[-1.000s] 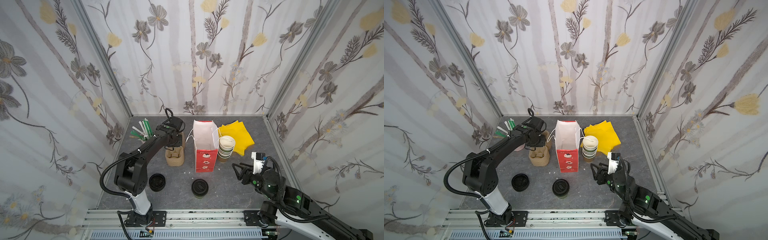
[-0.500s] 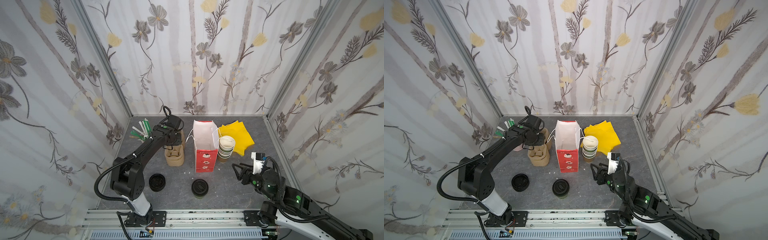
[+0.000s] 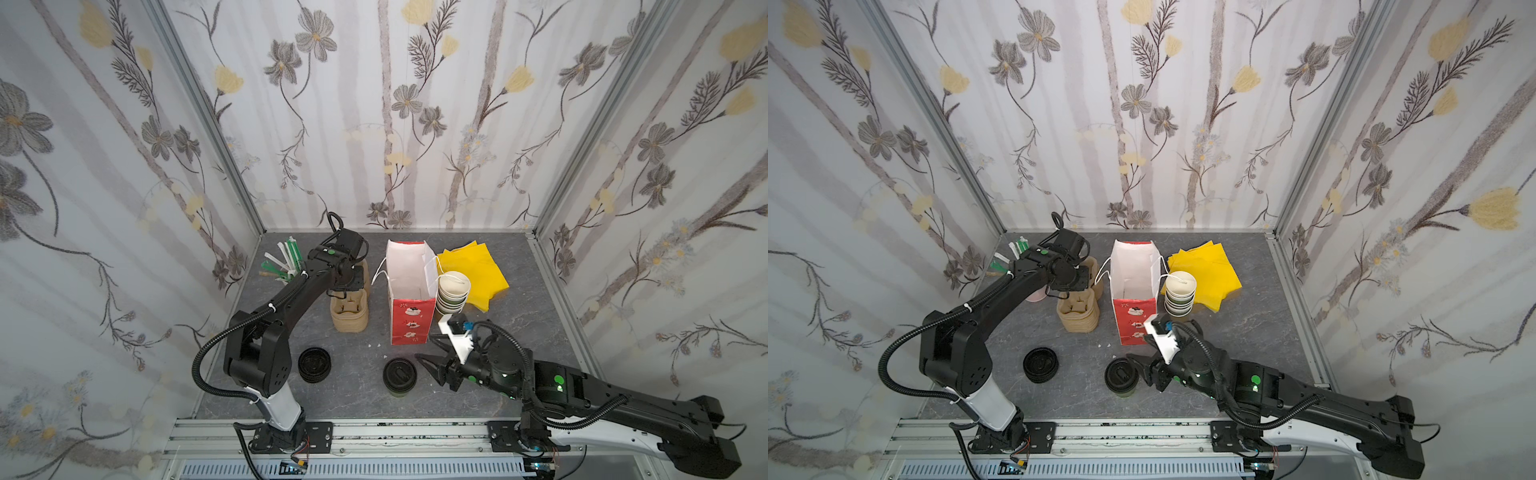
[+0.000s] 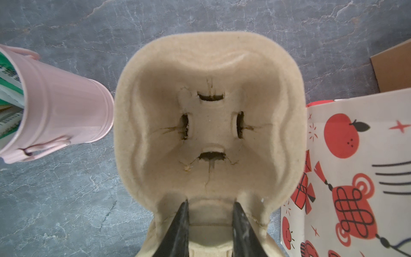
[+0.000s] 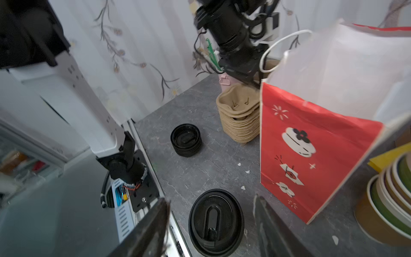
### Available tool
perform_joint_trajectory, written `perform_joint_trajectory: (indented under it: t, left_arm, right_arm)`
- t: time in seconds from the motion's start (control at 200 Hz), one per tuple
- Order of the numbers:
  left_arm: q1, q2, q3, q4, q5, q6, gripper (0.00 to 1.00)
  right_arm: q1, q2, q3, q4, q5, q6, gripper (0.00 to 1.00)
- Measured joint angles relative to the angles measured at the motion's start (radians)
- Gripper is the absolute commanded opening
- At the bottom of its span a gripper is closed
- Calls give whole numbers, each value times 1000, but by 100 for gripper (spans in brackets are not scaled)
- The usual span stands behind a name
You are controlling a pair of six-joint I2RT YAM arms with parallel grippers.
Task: Pack a coffee takeout order
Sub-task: Pick up multiple cup trays from the cup tray, then place the cup tray in the cup tray.
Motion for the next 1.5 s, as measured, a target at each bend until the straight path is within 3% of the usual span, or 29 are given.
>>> perform_joint_trajectory:
  t: [0.115, 0.285, 0.59, 0.899, 1.159, 1.504]
  left_arm:
    - [0, 0, 0, 1, 8, 1, 28]
    - [0, 0, 1, 0, 11, 4, 28]
    - [0, -2, 10, -6, 18, 5, 28]
    - [0, 3, 27, -14, 26, 13, 28]
    - [1, 16, 48, -35, 30, 15, 28]
    - [1, 34, 66, -55, 40, 18, 28]
  right_arm:
    - [78, 116, 25, 105, 42, -253, 63]
    - [87, 282, 53, 261, 92, -570, 62]
    - [86, 636, 259, 352, 194, -930, 61]
    - [30, 847, 372, 331, 240, -1016, 58]
    - [-44, 915, 404, 303, 113, -1038, 55]
    - [-82, 993, 484, 268, 61, -1052, 50]
